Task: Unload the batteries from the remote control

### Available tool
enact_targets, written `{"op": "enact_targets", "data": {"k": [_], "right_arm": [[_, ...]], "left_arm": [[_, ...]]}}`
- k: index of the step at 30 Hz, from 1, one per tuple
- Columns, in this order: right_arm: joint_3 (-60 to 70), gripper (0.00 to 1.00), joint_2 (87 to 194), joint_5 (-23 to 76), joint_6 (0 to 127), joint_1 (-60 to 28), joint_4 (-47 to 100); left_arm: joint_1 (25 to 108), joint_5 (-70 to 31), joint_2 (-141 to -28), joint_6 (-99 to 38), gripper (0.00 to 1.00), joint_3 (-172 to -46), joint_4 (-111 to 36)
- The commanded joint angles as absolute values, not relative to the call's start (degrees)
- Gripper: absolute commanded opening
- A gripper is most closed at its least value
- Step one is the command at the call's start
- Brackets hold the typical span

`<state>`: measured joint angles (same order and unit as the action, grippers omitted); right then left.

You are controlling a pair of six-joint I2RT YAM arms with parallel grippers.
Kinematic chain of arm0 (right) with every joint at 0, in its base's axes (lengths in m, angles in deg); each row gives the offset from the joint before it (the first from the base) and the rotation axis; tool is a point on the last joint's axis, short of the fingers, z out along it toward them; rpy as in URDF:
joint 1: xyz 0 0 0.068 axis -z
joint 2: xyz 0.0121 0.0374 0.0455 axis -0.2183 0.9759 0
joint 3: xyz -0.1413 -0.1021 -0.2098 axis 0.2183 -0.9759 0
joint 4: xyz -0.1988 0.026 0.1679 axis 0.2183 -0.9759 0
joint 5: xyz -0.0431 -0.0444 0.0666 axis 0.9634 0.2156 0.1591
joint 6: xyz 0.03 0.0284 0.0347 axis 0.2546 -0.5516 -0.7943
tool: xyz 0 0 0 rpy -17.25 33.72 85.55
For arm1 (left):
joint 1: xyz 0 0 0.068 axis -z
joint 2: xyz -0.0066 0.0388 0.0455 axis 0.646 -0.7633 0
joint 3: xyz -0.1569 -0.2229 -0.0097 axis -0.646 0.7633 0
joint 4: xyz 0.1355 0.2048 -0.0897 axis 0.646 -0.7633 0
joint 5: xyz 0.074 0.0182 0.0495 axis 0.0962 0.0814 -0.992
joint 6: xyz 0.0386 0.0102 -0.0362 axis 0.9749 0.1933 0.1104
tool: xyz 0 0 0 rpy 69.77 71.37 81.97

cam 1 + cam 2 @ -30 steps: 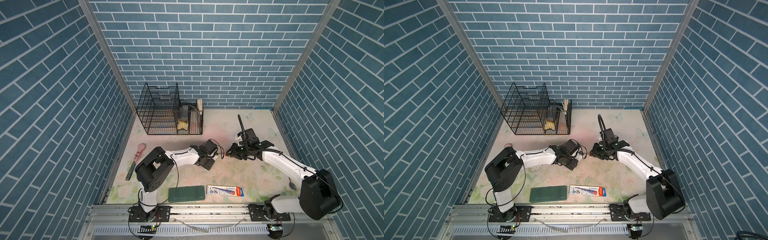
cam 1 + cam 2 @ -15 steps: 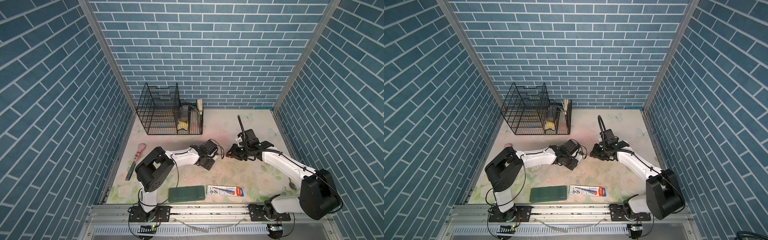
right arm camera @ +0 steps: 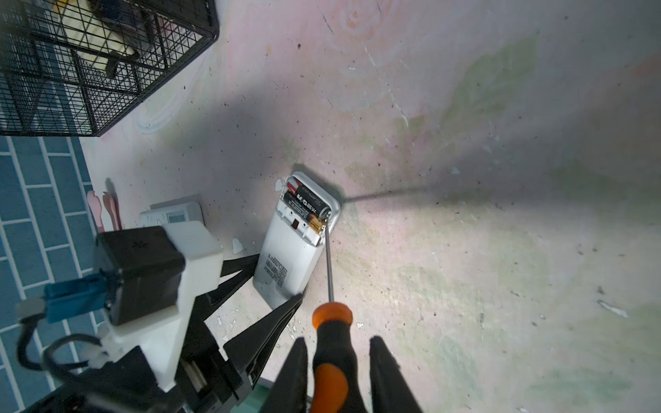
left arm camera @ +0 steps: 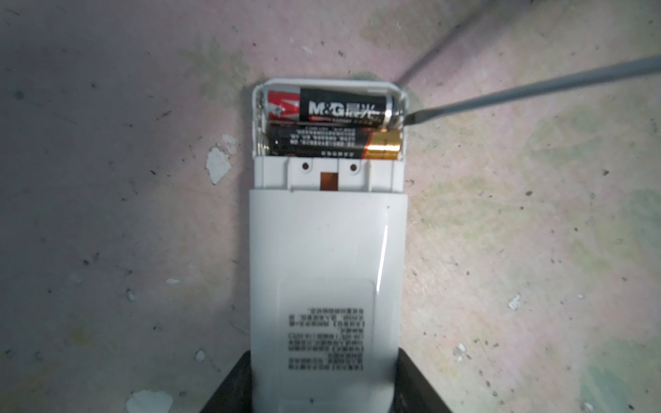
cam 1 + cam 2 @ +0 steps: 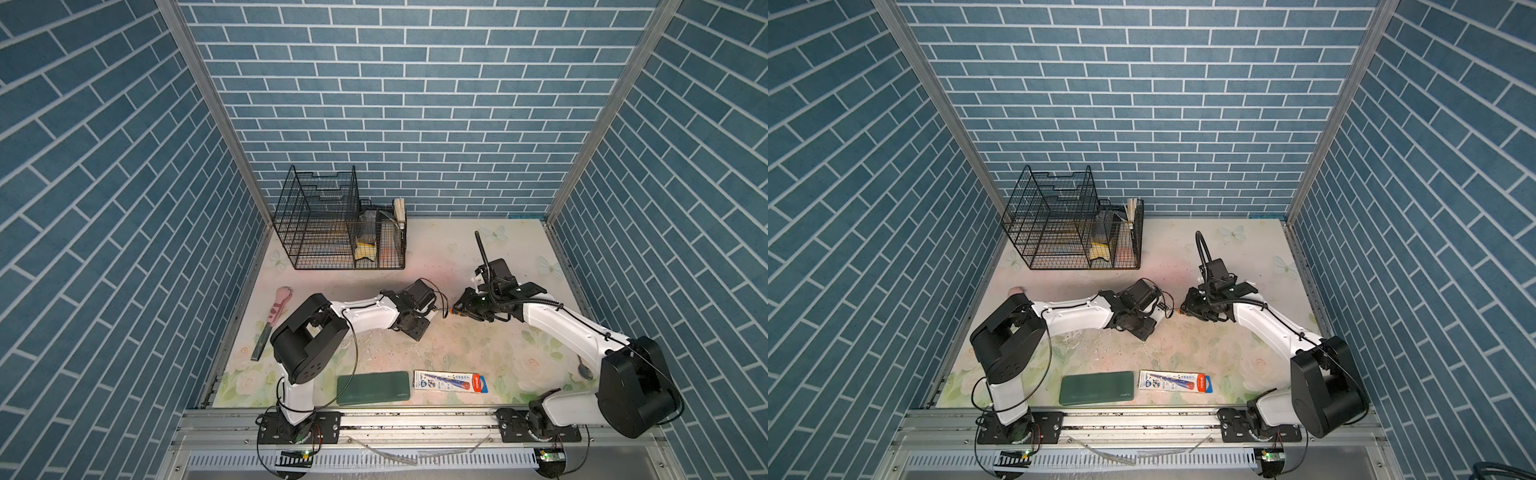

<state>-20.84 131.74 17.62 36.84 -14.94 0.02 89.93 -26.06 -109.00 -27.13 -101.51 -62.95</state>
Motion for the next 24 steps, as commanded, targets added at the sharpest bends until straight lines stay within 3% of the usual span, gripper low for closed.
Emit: {"op": "enact_targets", "data": {"k": [1,24], "right_arm": [[-21.71,0.00,132.00,17.88,35.50,-14.66,0.44],[-21.53,0.00,132.62,16.44,35.34,-14.63,3.24]], "left_arm": [[90.12,-24.17,-113.42,-27.32,0.42,-99.52,-68.54],[90.69,-24.09,-113.82,-27.08,0.40,-99.71,-68.81]]}}
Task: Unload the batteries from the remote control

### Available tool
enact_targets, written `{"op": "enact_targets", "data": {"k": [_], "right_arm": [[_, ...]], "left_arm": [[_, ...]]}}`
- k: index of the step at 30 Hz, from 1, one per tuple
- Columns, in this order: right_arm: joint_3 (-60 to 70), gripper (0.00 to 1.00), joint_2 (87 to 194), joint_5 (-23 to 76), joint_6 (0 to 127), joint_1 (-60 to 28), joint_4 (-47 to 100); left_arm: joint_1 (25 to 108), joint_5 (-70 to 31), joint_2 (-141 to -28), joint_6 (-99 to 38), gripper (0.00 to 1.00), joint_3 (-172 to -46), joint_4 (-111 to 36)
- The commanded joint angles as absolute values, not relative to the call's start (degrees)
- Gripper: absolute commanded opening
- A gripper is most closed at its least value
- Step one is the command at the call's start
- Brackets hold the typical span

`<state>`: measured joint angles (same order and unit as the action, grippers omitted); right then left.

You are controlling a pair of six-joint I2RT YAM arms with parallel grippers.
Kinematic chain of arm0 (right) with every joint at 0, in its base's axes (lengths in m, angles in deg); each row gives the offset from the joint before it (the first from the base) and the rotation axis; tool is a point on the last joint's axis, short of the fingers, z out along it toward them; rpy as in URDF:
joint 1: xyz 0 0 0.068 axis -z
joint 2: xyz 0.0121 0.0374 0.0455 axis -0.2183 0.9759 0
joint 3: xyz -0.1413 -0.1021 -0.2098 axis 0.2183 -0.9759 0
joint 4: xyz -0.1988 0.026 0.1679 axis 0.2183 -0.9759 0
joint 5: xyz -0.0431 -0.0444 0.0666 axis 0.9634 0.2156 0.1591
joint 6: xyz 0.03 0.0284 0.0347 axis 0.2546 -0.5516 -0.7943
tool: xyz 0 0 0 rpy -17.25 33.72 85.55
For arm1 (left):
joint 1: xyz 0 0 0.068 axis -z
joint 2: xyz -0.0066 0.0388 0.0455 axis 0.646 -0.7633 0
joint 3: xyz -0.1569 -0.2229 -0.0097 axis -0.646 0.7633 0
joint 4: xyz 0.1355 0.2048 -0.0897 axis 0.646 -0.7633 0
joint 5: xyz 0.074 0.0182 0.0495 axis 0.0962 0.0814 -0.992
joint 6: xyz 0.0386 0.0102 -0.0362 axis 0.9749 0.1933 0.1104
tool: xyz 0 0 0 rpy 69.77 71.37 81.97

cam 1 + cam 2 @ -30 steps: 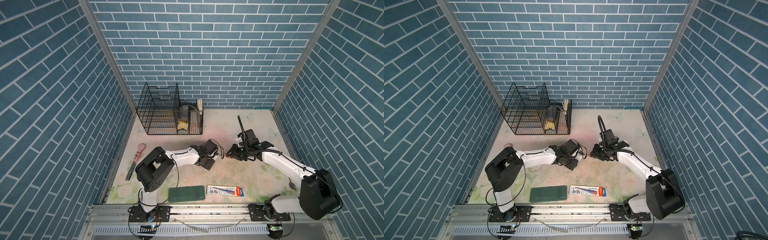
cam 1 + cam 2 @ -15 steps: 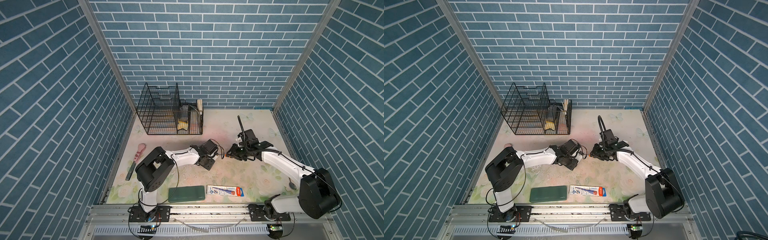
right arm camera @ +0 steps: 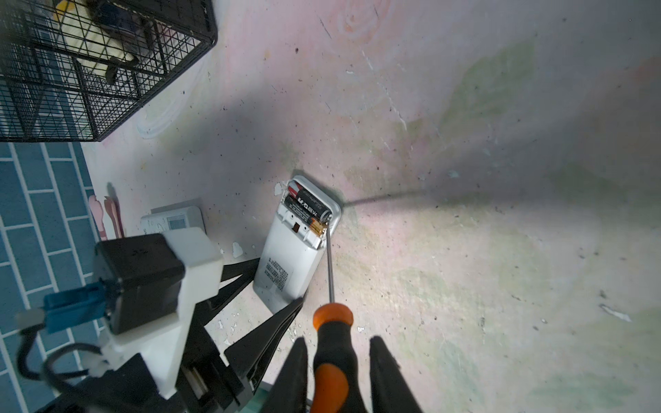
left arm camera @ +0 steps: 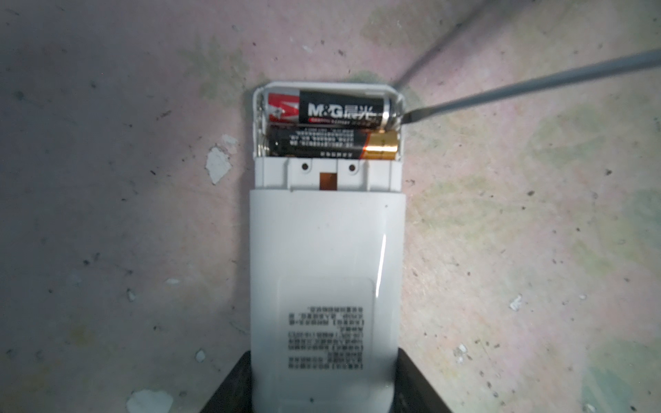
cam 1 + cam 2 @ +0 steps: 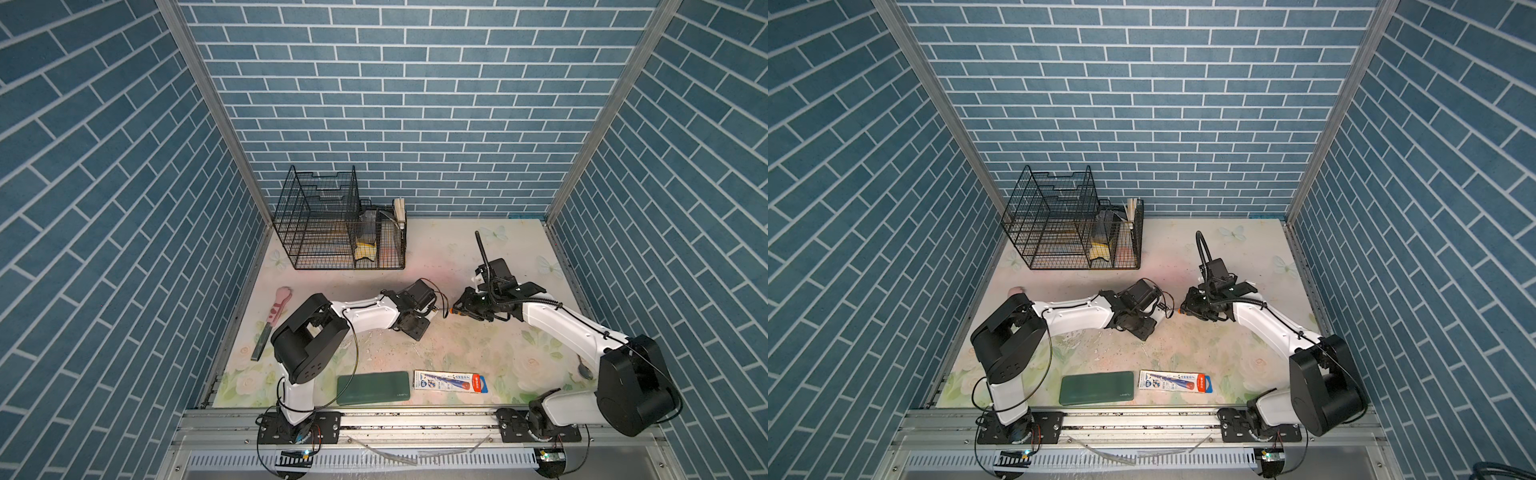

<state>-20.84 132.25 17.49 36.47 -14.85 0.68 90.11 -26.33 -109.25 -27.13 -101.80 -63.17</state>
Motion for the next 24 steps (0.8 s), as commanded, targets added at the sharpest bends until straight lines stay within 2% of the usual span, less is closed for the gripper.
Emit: {"op": "enact_targets", "data": {"k": [1,24], "right_arm": [[-21.45,0.00,132.57,16.24,35.29,-14.63,3.47],[-19.92,0.00,133.40,14.28,34.93,-14.64,5.30]], "left_arm": [[90.69,-24.13,-113.91,-27.11,0.40,-99.71,-68.78],[91.46,-24.48,-114.62,-26.79,0.38,-100.24,-69.36]]}}
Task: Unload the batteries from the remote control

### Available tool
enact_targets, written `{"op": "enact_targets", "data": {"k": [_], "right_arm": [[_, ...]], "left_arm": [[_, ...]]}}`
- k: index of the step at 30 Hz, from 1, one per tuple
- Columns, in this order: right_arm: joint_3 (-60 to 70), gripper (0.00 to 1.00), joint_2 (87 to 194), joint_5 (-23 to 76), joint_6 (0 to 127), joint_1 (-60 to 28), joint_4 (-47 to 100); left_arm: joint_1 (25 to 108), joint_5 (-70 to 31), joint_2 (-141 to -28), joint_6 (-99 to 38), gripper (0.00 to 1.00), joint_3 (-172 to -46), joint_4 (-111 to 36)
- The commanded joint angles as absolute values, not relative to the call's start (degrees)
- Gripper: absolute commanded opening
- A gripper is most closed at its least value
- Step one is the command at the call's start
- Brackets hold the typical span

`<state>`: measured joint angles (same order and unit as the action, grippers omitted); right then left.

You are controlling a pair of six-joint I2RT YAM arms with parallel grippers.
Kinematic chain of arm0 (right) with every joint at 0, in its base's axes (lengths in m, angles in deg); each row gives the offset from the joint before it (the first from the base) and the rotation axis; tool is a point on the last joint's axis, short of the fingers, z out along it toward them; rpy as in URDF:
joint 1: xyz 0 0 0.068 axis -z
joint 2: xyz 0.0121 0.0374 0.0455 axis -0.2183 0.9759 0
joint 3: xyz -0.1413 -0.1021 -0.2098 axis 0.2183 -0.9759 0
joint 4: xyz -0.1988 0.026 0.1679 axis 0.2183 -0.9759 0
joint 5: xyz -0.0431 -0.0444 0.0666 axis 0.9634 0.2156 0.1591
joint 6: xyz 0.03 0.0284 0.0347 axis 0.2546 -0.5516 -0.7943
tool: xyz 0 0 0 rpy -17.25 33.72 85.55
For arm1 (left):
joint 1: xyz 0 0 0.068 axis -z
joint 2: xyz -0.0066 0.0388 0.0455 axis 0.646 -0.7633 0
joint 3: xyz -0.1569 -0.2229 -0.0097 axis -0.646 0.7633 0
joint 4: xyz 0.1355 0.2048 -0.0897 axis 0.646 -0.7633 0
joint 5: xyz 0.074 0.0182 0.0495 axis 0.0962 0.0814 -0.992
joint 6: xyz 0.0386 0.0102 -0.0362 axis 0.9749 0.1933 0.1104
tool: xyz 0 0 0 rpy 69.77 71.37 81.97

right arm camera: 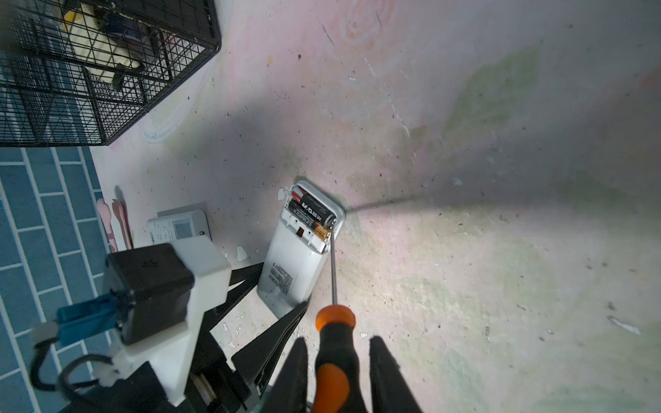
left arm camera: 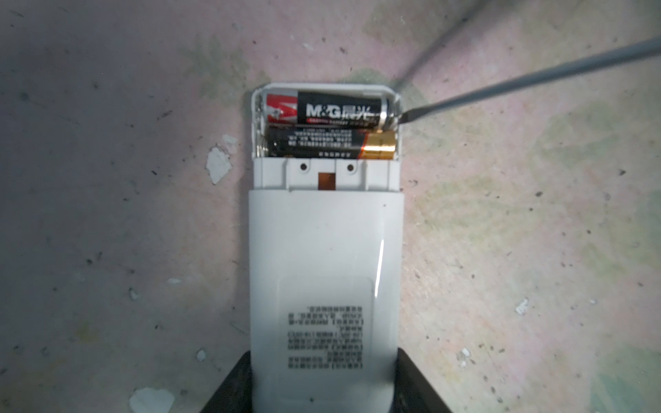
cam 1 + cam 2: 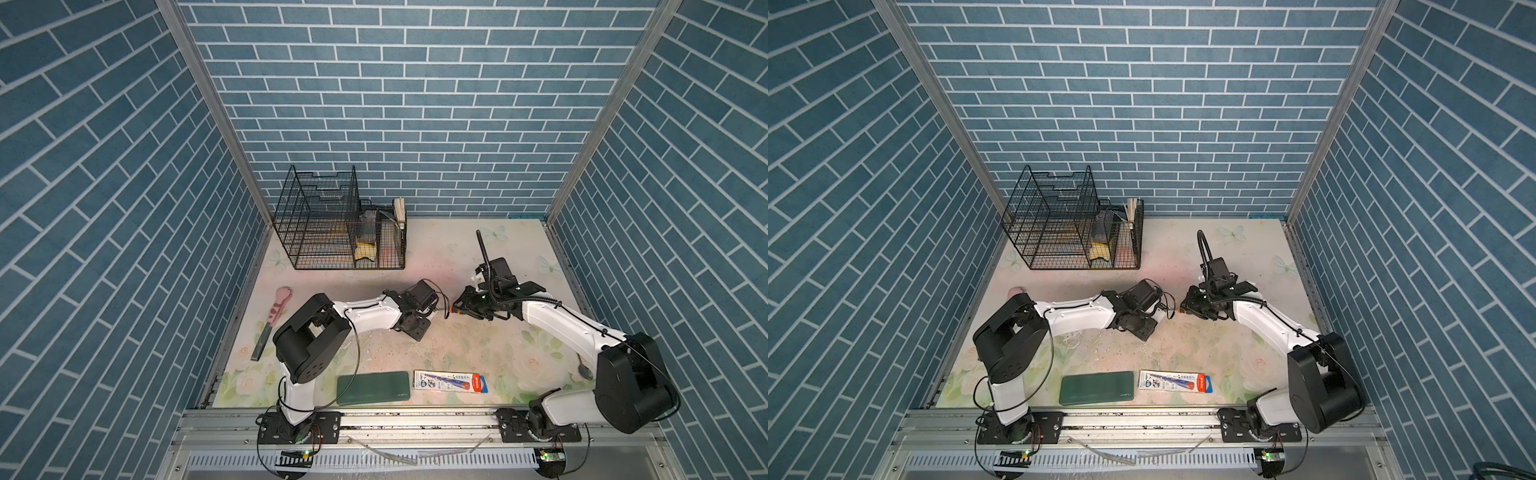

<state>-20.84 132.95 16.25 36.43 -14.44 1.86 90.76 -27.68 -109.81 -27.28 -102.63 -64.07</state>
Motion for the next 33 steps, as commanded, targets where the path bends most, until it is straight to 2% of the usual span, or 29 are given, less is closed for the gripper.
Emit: {"op": "enact_targets", "data": {"k": [1,33], "right_arm": [[-20.11,0.00,133.40,14.20,34.75,-14.63,5.52],[-15.77,0.00,131.80,13.87,36.05,-14.63,2.18]], "left_arm": [[91.48,-24.43,-114.66,-26.75,0.38,-100.24,-69.50],[92.36,-25.66,-117.16,-27.01,0.35,-101.03,-70.61]]}}
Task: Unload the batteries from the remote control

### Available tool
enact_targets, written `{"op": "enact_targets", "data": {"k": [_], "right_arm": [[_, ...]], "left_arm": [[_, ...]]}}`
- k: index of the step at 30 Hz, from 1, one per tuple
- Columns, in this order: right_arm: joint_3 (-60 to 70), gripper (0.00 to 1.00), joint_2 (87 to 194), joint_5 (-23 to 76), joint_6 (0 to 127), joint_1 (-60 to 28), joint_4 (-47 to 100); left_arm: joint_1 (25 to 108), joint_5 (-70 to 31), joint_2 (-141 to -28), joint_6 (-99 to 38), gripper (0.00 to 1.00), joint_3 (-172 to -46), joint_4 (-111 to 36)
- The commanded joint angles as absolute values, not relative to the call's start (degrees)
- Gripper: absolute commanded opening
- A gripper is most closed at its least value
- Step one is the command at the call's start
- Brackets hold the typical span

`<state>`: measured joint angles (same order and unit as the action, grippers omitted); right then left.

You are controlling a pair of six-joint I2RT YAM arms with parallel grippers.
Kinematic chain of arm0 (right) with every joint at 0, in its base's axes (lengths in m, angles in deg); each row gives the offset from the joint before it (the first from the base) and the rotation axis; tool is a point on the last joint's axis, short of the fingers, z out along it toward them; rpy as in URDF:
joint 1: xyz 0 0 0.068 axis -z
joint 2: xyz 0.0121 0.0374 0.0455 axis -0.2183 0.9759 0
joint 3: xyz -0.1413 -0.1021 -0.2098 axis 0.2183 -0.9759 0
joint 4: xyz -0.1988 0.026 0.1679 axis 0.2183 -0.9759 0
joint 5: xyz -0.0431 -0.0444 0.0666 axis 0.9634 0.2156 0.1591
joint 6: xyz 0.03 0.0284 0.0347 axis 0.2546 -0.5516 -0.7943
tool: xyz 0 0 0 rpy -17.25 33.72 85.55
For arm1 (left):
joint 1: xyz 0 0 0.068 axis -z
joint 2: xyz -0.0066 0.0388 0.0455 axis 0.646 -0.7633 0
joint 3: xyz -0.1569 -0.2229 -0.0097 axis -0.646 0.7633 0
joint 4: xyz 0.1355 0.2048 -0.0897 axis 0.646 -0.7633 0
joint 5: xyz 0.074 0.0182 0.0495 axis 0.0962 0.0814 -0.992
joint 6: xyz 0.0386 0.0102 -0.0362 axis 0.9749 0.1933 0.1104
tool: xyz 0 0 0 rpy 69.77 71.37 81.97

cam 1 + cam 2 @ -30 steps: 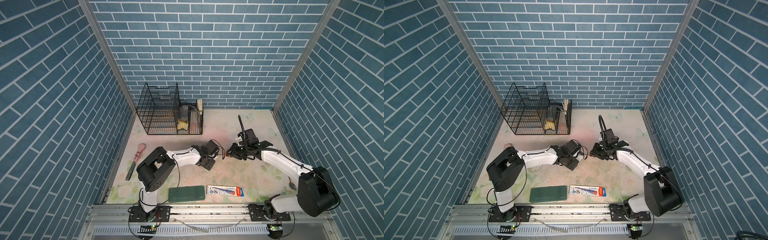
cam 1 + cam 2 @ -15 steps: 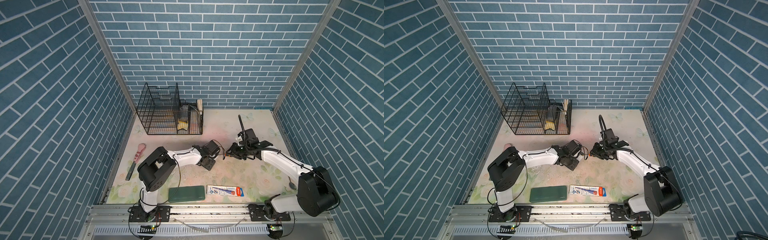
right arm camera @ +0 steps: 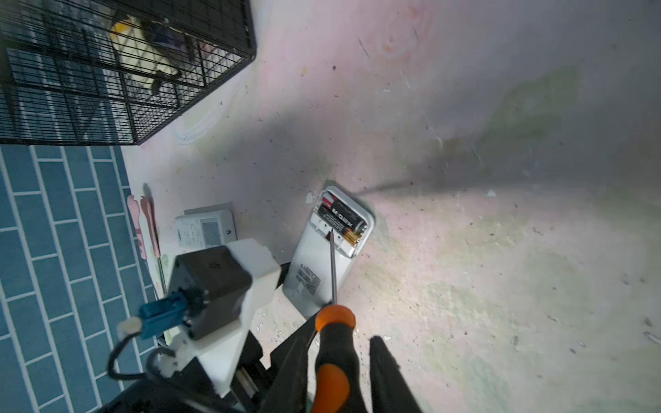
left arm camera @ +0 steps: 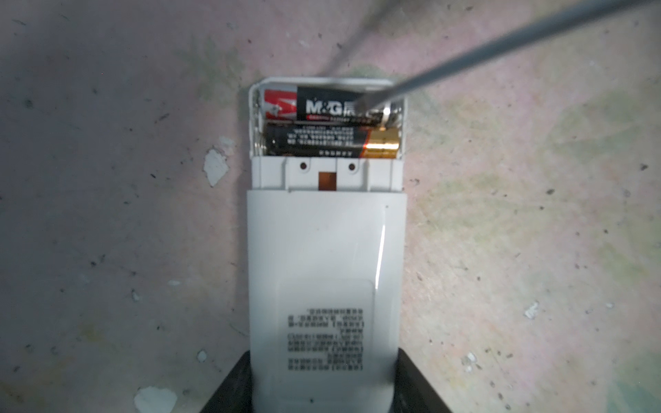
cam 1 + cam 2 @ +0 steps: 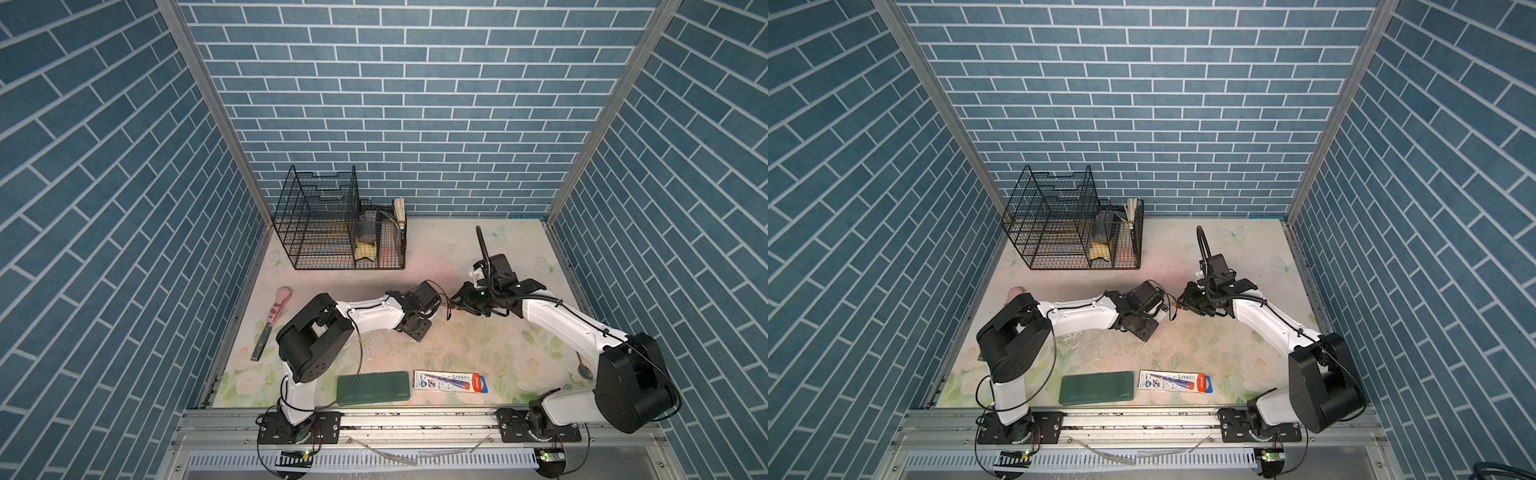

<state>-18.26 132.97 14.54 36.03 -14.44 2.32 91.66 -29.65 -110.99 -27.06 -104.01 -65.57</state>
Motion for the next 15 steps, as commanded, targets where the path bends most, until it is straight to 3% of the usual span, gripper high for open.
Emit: {"op": "enact_targets", "data": {"k": [1,15], "right_arm": [[-15.99,0.00,131.46,14.14,36.13,-14.63,1.83],[-21.32,0.00,129.81,16.74,36.31,-14.63,-0.41]], "left_arm": [[92.33,-25.74,-117.19,-27.01,0.35,-101.03,-70.65],[92.35,-25.75,-116.98,-27.14,0.35,-101.14,-70.83]]}}
